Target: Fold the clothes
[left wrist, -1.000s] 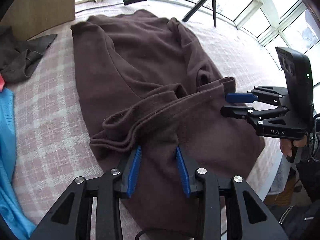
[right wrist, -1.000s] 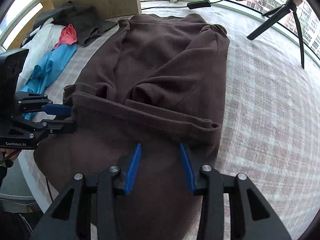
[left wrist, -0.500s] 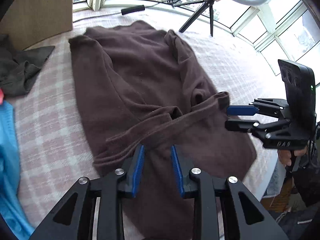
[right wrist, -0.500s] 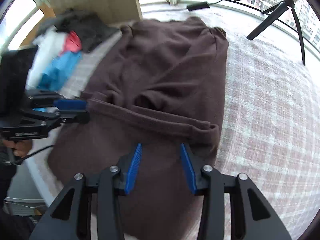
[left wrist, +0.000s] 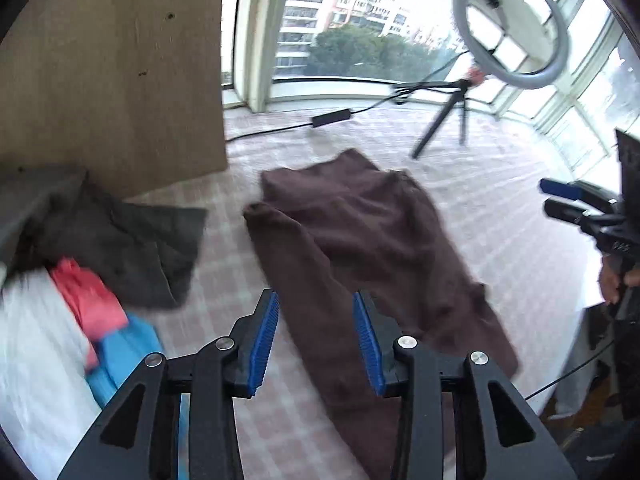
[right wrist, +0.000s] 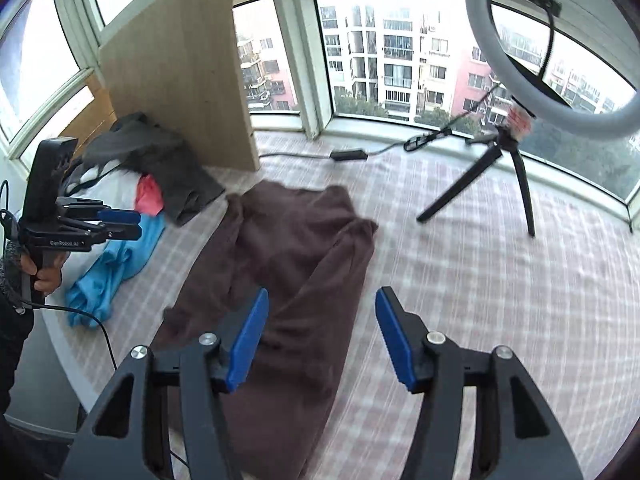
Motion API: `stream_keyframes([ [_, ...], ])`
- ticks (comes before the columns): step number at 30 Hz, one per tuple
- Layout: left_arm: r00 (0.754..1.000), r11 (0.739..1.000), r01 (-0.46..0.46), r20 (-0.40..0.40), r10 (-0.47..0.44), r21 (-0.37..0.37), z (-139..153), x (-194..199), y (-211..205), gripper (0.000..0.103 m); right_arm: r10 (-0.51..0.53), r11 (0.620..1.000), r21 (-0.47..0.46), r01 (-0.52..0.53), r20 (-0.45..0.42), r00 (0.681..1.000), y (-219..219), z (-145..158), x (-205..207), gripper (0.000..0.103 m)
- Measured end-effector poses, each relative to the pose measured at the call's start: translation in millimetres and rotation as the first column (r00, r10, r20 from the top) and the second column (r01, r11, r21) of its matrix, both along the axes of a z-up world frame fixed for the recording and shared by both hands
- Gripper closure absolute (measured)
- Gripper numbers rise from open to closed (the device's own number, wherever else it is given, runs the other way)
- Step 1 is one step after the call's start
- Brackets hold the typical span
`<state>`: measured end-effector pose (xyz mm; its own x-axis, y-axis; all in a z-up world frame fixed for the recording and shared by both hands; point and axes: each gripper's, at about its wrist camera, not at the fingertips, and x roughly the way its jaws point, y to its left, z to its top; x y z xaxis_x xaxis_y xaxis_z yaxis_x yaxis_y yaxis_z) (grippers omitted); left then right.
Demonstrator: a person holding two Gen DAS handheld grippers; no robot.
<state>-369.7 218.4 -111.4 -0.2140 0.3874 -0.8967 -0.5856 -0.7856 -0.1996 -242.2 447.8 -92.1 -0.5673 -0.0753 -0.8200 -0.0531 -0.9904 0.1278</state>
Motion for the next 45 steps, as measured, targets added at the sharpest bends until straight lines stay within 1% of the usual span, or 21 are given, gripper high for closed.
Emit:
stream_keyframes([
  [1, 1.000, 1.000, 0.001, 0.017, -0.001, -0.011, -8.8, -13.4, 6.4, 0.066, -0.012, 1.000, 0.007, 0.012, 0.009, 1.000, 6.0, -9.4, -15.8, 0.048],
  [3, 0.999, 1.000, 0.001, 0.042, 0.000, -0.030, -25.5, -38.3, 18.8, 0.066, -0.032, 0.999, 0.004, 0.032, 0.057, 0.998, 18.3, -33.1, -49.5, 0.048],
  [6, 0.998, 0.999, -0.008, 0.055, 0.011, -0.047, -48.0, -70.8, 36.2, 0.066, -0.039, 0.999, -0.031, 0.042, 0.102, 0.994, 32.6, -65.6, -93.2, 0.048],
  [9, 0.995, 0.998, -0.013, 0.094, 0.018, -0.056, -72.6, -96.5, 53.2, 0.066, 0.007, 0.999, -0.032, -0.002, 0.138, 0.990, 30.2, -91.2, -133.5, 0.048],
  [12, 0.994, 0.997, 0.007, 0.108, 0.002, -0.082, -92.2, -106.6, 64.0, 0.065, 0.060, 0.998, -0.025, -0.056, 0.178, 0.982, 25.3, -116.6, -170.7, 0.048],
  [16, 0.995, 0.994, 0.031, 0.098, -0.020, -0.107, -105.3, -109.5, 68.7, 0.063, 0.094, 0.994, 0.024, -0.103, 0.247, 0.964, 22.4, -144.1, -190.9, 0.048],
  [20, 0.996, 0.989, 0.052, 0.078, -0.041, -0.140, -111.5, -107.8, 72.8, 0.061, 0.134, 0.989, 0.014, -0.144, 0.287, 0.949, 21.4, -158.5, -193.6, 0.048],
  [22, 0.997, 0.986, 0.063, 0.058, -0.054, -0.155, -111.7, -104.8, 76.0, 0.063, 0.147, 0.987, 0.015, -0.158, 0.289, 0.946, 18.7, -162.3, -192.9, 0.048],
  [23, 0.997, 0.985, 0.073, 0.048, -0.066, -0.159, -111.4, -103.2, 77.6, 0.067, 0.149, 0.987, 0.013, -0.159, 0.287, 0.946, 18.1, -163.6, -192.9, 0.047],
  [24, 0.996, 0.984, 0.079, 0.044, -0.072, -0.158, -111.0, -102.4, 78.3, 0.071, 0.152, 0.987, 0.012, -0.162, 0.282, 0.947, 17.4, -163.8, -193.0, 0.048],
  [25, 0.996, 0.984, 0.082, 0.042, -0.077, -0.155, -110.6, -102.0, 78.6, 0.073, 0.158, 0.986, 0.009, -0.167, 0.276, 0.948, 16.7, -163.5, -193.2, 0.049],
  [26, 0.996, 0.985, 0.085, 0.043, -0.079, -0.151, -109.7, -101.6, 78.6, 0.080, 0.167, 0.985, -0.001, -0.173, 0.274, 0.947, 16.0, -162.9, -193.3, 0.061],
  [27, 0.996, 0.985, 0.086, 0.045, -0.081, -0.147, -108.7, -101.4, 78.4, 0.084, 0.177, 0.984, -0.016, -0.179, 0.272, 0.946, 15.3, -162.0, -193.4, 0.084],
  [28, 0.995, 0.986, 0.088, 0.048, -0.082, -0.143, -107.6, -101.1, 78.2, 0.086, 0.179, 0.984, -0.027, -0.178, 0.273, 0.945, 14.7, -160.5, -193.7, 0.086],
  [30, 0.996, 0.987, 0.087, 0.048, -0.082, -0.132, -102.8, -100.0, 76.7, 0.090, 0.183, 0.983, -0.031, -0.182, 0.273, 0.944, 12.3, -155.5, -192.8, 0.093],
  [33, 0.997, 0.995, 0.059, 0.054, -0.055, -0.081, -85.9, -98.5, 68.0, 0.092, 0.179, 0.984, -0.040, -0.174, 0.235, 0.955, 12.2, -137.8, -188.3, 0.094],
  [36, 0.998, 0.997, 0.062, 0.013, -0.062, -0.045, -55.0, -86.3, 60.0, 0.092, 0.161, 0.986, -0.063, -0.152, 0.189, 0.969, 14.6, -110.4, -181.1, 0.095],
  [38, 0.997, 0.997, 0.074, -0.022, -0.074, -0.017, -29.5, -72.6, 55.0, 0.092, 0.165, 0.986, -0.049, -0.160, 0.154, 0.974, 9.8, -89.0, -171.8, 0.095],
  [42, 0.993, 0.995, 0.092, -0.081, -0.089, 0.043, 18.0, -41.4, 43.5, 0.093, 0.179, 0.984, -0.002, -0.180, 0.089, 0.980, -4.7, -42.6, -136.8, 0.095],
  [45, 0.985, 0.991, 0.119, -0.132, -0.110, 0.065, 45.2, -2.0, 35.1, 0.093, 0.182, 0.983, 0.017, -0.183, 0.036, 0.983, -14.0, -9.8, -100.6, 0.095],
])
